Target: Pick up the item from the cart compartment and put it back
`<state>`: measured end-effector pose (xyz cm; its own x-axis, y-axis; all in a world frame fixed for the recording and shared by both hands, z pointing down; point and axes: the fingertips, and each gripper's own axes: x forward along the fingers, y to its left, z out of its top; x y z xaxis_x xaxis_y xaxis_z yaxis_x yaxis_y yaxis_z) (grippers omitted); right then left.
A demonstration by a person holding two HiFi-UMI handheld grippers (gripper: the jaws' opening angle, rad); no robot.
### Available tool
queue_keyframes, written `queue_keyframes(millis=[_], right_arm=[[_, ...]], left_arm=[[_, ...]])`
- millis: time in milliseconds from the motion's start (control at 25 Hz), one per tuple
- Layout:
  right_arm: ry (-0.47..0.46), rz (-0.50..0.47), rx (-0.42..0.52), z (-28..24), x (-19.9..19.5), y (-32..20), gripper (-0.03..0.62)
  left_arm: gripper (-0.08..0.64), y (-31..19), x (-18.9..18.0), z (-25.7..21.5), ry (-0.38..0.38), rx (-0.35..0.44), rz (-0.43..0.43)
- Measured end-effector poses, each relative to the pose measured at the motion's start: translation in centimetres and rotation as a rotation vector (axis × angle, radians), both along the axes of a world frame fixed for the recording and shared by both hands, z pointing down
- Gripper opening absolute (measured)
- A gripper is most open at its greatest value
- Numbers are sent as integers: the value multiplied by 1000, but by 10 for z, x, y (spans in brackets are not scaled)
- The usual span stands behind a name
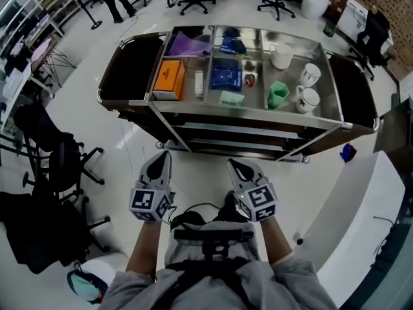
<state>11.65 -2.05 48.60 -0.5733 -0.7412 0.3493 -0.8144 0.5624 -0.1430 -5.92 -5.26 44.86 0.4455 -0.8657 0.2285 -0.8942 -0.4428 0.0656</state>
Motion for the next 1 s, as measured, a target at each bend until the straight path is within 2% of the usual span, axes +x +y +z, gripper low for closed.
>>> queue_keyframes(millis=[160,320,600,680,800,1000], right_arm=[[-32,-91,36,-14,-13,-27,9],[-29,-141,44,-33,-31,-51,9],[-127,-78,-12,-74,-63,-115,11],[-128,-68,-41,-82,-74,-138,76],[-129,-64,-107,-84,-91,-172,137],[-198,-63,-300,-79,-126,-227,260]], left_arm=[[6,-23,-3,-8,-29,12,-26],[6,-46,-10,-10,-28,20,-21],[6,-84,-29,-16,-30,33,36],[6,-95,-35,-20,-22,45,43],[6,-111,-41,-29,-19,63,59],[6,-134,-48,-44,-17,77,84]])
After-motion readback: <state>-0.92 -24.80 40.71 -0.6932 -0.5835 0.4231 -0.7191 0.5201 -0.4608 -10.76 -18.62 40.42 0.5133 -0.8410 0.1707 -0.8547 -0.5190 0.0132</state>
